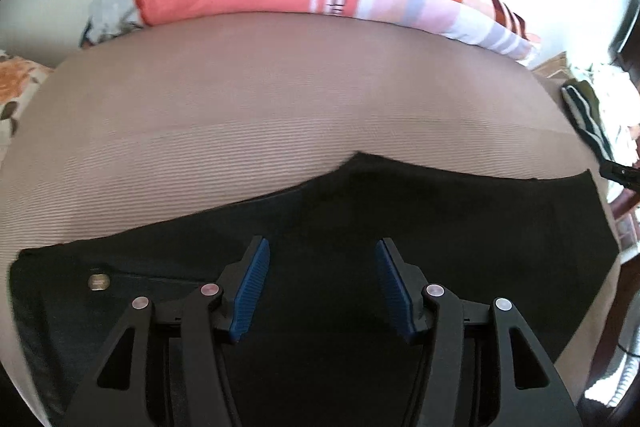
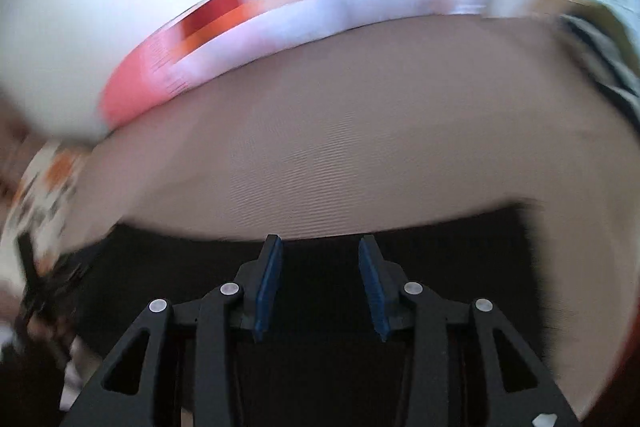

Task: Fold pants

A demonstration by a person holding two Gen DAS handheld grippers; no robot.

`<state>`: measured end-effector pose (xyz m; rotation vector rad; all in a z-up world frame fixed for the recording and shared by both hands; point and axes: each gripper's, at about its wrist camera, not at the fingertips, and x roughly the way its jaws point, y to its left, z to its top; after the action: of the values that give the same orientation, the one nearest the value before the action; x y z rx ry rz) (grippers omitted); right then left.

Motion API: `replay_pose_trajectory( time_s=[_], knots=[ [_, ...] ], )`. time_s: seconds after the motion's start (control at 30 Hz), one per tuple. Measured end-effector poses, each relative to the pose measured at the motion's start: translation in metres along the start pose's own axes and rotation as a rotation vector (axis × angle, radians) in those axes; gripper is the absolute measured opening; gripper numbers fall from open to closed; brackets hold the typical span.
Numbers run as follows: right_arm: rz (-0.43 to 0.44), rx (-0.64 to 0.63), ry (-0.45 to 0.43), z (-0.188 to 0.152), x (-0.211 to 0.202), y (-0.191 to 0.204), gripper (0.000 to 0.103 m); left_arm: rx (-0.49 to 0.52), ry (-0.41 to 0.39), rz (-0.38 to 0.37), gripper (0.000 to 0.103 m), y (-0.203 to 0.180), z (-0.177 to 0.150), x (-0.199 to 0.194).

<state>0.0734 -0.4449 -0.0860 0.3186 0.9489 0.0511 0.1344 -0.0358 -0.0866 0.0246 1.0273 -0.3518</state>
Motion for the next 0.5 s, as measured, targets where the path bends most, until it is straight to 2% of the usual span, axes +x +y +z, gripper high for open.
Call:
replay_pose_trajectory(
  time_s=[0.1, 0.27, 0.4, 0.5],
  knots=[
    [0.143, -0.143, 0.084, 0.008, 0.041, 0.075, 0.038, 0.001, 0.004, 0.022, 0.056, 0.017, -0.005, -0.004],
    [0.300, -0.327, 0.186, 0.019, 0.099, 0.176, 0.038, -0.005, 0.006, 0.030, 0.056, 0.043, -0.020, -0.005],
    [0.379, -0.408, 0.285, 0.029, 0.146, 0.236, 0.038, 0.016, -0.003, 0.014, 0.056, 0.048, -0.026, -0.007],
    [0.407, -0.453, 0.361, 0.034, 0.173, 0.262, 0.039, 0.025, -0.002, 0.001, 0.056, 0.049, -0.027, -0.007]
  ],
)
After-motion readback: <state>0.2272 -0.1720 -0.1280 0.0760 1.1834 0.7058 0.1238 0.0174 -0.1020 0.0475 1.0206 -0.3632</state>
